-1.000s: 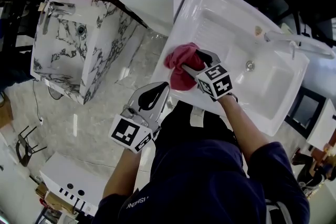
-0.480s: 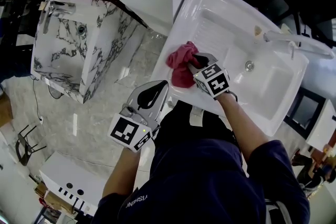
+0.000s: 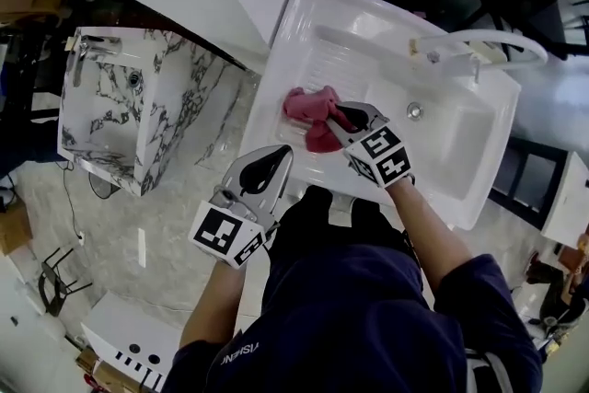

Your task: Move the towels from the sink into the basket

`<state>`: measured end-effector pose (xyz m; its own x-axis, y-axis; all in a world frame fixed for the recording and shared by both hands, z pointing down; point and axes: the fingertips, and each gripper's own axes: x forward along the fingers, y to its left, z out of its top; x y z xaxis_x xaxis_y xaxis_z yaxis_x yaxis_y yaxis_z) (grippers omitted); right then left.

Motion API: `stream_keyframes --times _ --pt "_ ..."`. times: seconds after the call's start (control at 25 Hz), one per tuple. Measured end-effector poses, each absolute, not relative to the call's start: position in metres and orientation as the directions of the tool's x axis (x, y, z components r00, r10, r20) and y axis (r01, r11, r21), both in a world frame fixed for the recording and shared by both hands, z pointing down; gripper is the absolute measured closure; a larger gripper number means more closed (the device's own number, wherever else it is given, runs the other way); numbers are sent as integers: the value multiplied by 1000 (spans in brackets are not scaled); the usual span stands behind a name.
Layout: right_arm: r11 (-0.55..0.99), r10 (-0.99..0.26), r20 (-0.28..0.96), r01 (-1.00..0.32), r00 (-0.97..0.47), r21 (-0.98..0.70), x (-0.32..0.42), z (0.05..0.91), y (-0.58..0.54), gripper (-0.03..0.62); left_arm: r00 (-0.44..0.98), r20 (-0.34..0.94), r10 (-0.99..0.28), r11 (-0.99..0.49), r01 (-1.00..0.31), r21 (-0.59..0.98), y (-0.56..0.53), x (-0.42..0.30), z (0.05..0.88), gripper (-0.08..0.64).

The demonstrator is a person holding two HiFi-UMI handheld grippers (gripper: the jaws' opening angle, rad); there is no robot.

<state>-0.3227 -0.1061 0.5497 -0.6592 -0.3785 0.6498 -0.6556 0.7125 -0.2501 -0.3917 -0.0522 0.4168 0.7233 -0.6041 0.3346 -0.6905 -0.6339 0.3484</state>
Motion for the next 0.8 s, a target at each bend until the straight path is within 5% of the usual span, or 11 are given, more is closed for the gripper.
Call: stream_keyframes --times 0.8 --pt "551 -654 470 -799 -593 -242 -96 435 -51 529 841 301 -449 -825 -520 222 -18 -188 355 557"
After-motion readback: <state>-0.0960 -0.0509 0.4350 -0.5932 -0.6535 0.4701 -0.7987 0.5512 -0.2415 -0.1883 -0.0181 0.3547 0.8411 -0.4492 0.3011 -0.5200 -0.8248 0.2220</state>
